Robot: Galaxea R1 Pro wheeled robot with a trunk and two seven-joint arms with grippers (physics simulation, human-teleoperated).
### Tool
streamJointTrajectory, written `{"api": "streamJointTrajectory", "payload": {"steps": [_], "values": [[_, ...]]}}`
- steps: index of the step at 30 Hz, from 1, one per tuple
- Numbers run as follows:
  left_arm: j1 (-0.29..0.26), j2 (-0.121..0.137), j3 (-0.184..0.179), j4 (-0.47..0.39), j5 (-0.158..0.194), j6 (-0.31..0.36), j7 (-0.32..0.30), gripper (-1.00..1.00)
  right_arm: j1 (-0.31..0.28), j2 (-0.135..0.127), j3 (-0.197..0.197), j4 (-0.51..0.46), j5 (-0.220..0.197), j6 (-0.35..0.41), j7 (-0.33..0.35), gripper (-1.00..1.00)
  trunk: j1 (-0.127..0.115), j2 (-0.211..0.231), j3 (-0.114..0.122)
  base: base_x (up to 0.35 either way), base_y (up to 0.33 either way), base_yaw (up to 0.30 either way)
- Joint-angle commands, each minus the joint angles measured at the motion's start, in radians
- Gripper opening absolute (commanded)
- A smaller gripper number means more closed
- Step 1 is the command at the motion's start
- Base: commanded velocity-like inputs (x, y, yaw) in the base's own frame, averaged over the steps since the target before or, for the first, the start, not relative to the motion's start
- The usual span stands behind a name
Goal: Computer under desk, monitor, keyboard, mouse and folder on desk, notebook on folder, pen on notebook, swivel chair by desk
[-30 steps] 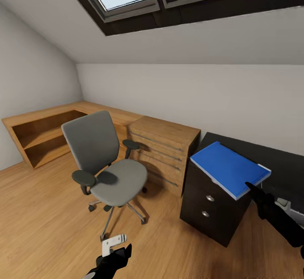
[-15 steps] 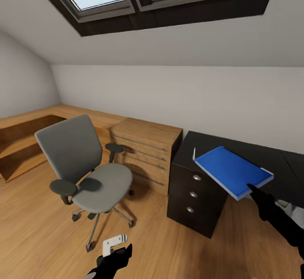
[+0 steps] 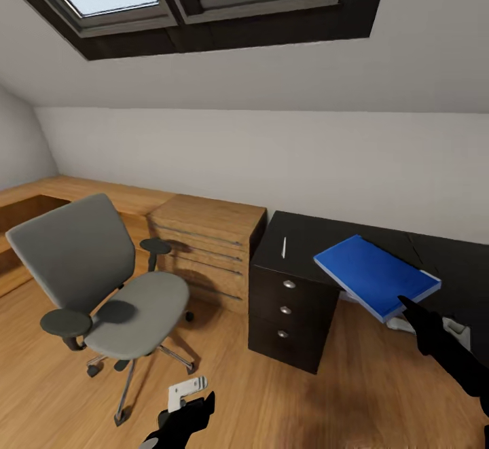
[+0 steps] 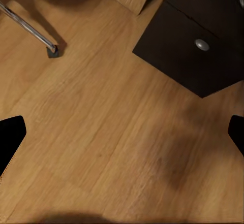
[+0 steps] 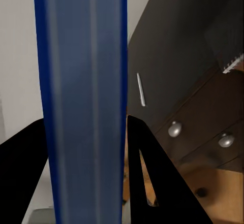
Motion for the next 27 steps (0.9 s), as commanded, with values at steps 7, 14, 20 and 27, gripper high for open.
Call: {"api": "streamJointTrajectory", "payload": {"steps": [7, 14, 20, 27], "values": [[-0.001, -0.002, -0.002, -0.001, -0.012, 0.002, 0.009, 1.00, -0.001, 0.000, -0.003, 0.003, 0.005, 0.004, 0.006, -1.00, -0.027, 0.049, 0.021, 0.000, 0.000, -0.265], [-0.001, -0.002, -0.012, -0.001, -0.013, 0.001, 0.005, 1.00, -0.001, 0.001, -0.003, 0.006, 0.005, 0.003, 0.006, -1.00, -0.035, 0.063, 0.027, 0.000, 0.000, -0.270], [-0.001, -0.002, -0.053, 0.015, -0.012, 0.000, 0.007, 1.00, -0.001, 0.003, -0.003, 0.008, 0.005, 0.002, 0.005, -1.00, -0.035, 0.063, 0.027, 0.000, 0.000, -0.280], [-0.001, 0.000, -0.054, 0.017, -0.011, -0.001, 0.007, 1.00, -0.001, 0.005, -0.003, 0.011, 0.005, 0.000, 0.005, -1.00, -0.035, 0.063, 0.027, 0.000, 0.000, -0.281]]}}
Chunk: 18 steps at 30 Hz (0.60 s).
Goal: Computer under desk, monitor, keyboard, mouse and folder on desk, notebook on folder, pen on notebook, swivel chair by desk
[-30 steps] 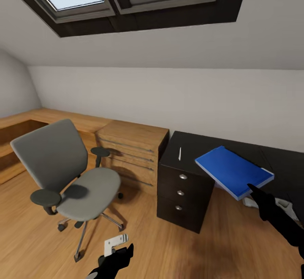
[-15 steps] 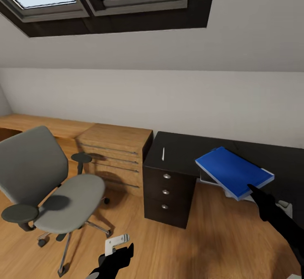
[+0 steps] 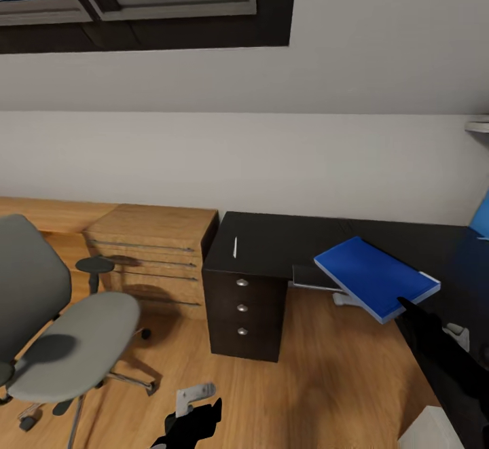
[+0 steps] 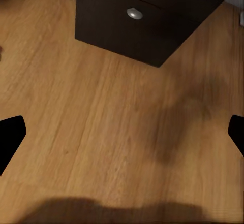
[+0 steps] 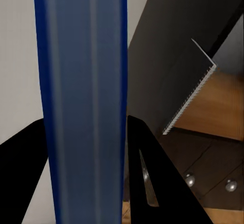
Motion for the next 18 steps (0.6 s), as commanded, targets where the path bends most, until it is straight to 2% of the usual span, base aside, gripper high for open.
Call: {"api": "streamJointTrajectory", "payload": {"steps": [1, 14, 18], "values": [[-0.001, 0.000, 0.000, -0.002, 0.009, 0.002, 0.008, 1.00, -0.001, 0.000, -0.002, 0.000, 0.003, 0.006, 0.006, -1.00, 0.000, -0.001, -0.001, 0.000, 0.000, -0.281], [-0.001, 0.002, 0.007, -0.002, 0.006, 0.002, 0.010, 1.00, -0.001, -0.001, -0.002, 0.001, 0.003, 0.006, 0.006, -1.00, 0.000, -0.001, -0.001, 0.000, 0.000, -0.278], [-0.001, 0.002, 0.007, -0.002, 0.007, 0.002, 0.010, 1.00, -0.001, -0.002, -0.002, 0.001, 0.004, 0.008, 0.006, -1.00, 0.000, -0.001, -0.001, 0.000, 0.000, -0.112]]}}
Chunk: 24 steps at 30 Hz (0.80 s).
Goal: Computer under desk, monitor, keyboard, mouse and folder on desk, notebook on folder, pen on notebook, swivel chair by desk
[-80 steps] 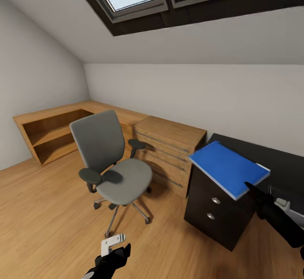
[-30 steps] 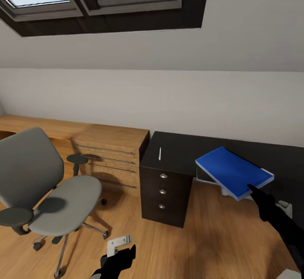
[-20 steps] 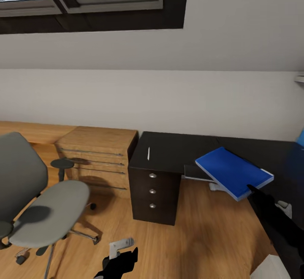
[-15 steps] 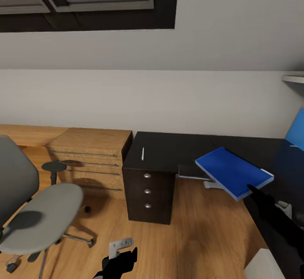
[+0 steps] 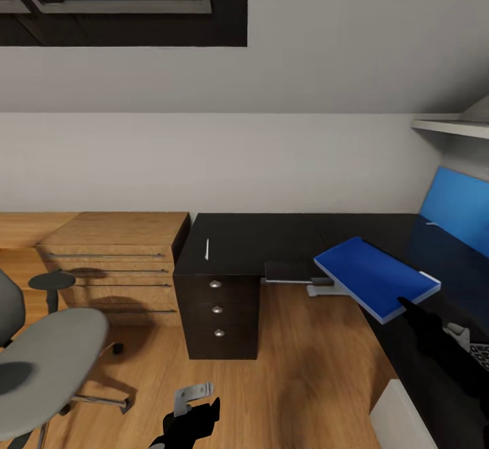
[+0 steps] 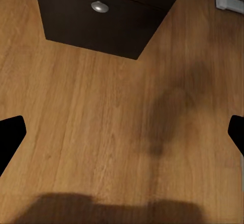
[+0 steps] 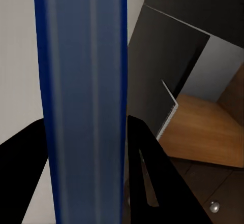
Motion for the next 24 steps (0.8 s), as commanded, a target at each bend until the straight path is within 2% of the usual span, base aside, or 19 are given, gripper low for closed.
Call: {"api": "streamJointTrajectory", "payload": {"steps": [1, 12, 17, 18, 20, 21, 23, 24], "values": [[-0.001, 0.000, -0.001, -0.002, 0.008, 0.002, 0.008, 1.00, -0.001, -0.002, -0.002, 0.000, 0.005, 0.008, 0.007, -1.00, 0.000, -0.001, -0.001, 0.000, 0.000, -0.043], [-0.001, -0.001, -0.009, -0.004, 0.006, -0.013, 0.007, 1.00, 0.000, -0.001, -0.003, 0.001, 0.003, 0.009, 0.012, -1.00, 0.000, -0.001, -0.001, 0.001, 0.000, -0.007], [-0.001, -0.001, -0.011, -0.005, 0.006, -0.028, 0.006, 1.00, -0.001, 0.006, -0.015, 0.013, 0.001, -0.030, 0.011, -1.00, 0.000, -0.001, -0.001, 0.220, -0.067, 0.000], [-0.001, -0.002, -0.012, -0.006, 0.006, -0.029, 0.006, 1.00, -0.001, 0.009, -0.014, 0.026, 0.001, -0.072, 0.010, -1.00, 0.000, -0.001, -0.001, 0.182, -0.043, 0.000], [-0.001, -0.002, -0.028, -0.007, 0.006, -0.029, 0.006, 1.00, -0.010, 0.016, -0.001, 0.072, -0.002, -0.261, 0.008, -1.00, 0.000, -0.001, -0.001, 0.077, -0.018, 0.000], [-0.001, -0.002, -0.040, -0.007, 0.006, -0.029, 0.006, 1.00, -0.028, 0.021, 0.021, 0.099, -0.002, -0.355, 0.006, -1.00, 0.000, -0.001, -0.001, 0.038, -0.009, 0.000], [-0.001, -0.001, -0.051, -0.007, 0.005, -0.029, 0.007, 1.00, -0.056, 0.024, 0.057, 0.130, -0.002, -0.450, 0.003, -1.00, 0.000, -0.001, -0.001, 0.028, -0.007, 0.000], [-0.001, -0.001, -0.059, -0.006, 0.005, -0.030, 0.007, 1.00, -0.086, 0.025, 0.098, 0.163, -0.003, -0.535, -0.002, -1.00, 0.000, -0.001, -0.001, 0.016, -0.004, 0.000]]}}
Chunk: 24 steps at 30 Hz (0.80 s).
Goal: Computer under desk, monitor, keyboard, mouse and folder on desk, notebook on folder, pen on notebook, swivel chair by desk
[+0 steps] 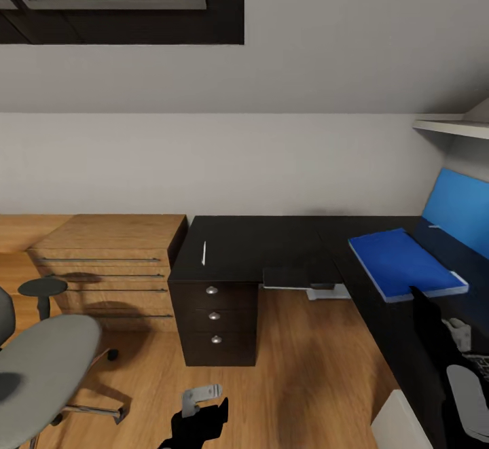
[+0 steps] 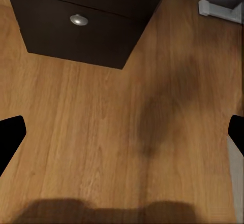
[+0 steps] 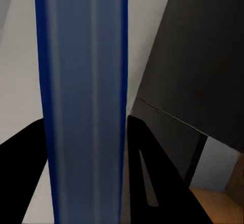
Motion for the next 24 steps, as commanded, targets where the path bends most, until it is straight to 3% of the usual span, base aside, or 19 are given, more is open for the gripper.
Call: {"api": "streamJointTrajectory", "payload": {"steps": [1, 3, 4, 10, 14, 15, 19, 21, 24], "values": [[0.000, 0.000, -0.004, -0.002, 0.007, 0.002, 0.008, 1.00, -0.016, 0.001, 0.019, 0.018, -0.006, -0.033, -0.002, -1.00, 0.000, -0.001, -0.001, 0.013, -0.003, 0.000], [0.000, 0.001, -0.012, -0.003, 0.007, 0.002, 0.008, 1.00, -0.084, 0.004, 0.087, 0.122, -0.007, -0.195, -0.036, -1.00, 0.000, -0.001, -0.001, 0.006, -0.001, 0.000], [0.000, 0.002, -0.014, -0.003, 0.007, 0.002, 0.008, 1.00, -0.116, 0.008, 0.100, 0.168, -0.007, -0.250, -0.055, -1.00, 0.000, -0.001, -0.001, 0.002, 0.000, 0.000], [0.000, 0.002, -0.014, -0.007, 0.007, 0.002, 0.008, 1.00, -0.225, 0.037, 0.111, 0.296, -0.005, -0.362, -0.085, -1.00, 0.000, -0.001, -0.001, 0.000, 0.000, 0.000], [0.000, 0.002, -0.015, -0.008, 0.007, 0.002, 0.008, 1.00, -0.340, 0.045, 0.110, 0.541, -0.012, -0.604, -0.090, -1.00, 0.000, -0.001, -0.001, 0.000, 0.000, 0.000], [0.000, 0.002, -0.014, -0.007, 0.007, 0.002, 0.008, 1.00, -0.367, 0.050, 0.108, 0.619, -0.048, -0.691, -0.084, -1.00, 0.000, -0.001, -0.001, 0.000, 0.000, 0.000], [0.000, 0.004, -0.008, -0.008, 0.007, 0.002, 0.008, 1.00, -0.372, 0.055, 0.105, 0.639, -0.111, -0.706, -0.081, -1.00, 0.000, -0.001, -0.001, 0.000, 0.000, 0.000], [0.000, 0.004, -0.003, -0.009, 0.007, 0.002, 0.008, 1.00, -0.373, 0.056, 0.104, 0.647, -0.196, -0.710, -0.079, -1.00, 0.000, -0.001, -0.001, 0.000, 0.000, 0.000], [0.000, 0.004, -0.006, -0.009, 0.007, 0.002, 0.008, 1.00, -0.373, 0.056, 0.105, 0.648, -0.266, -0.712, -0.069, -1.00, 0.000, -0.001, -0.001, 0.000, 0.000, 0.000]]}}
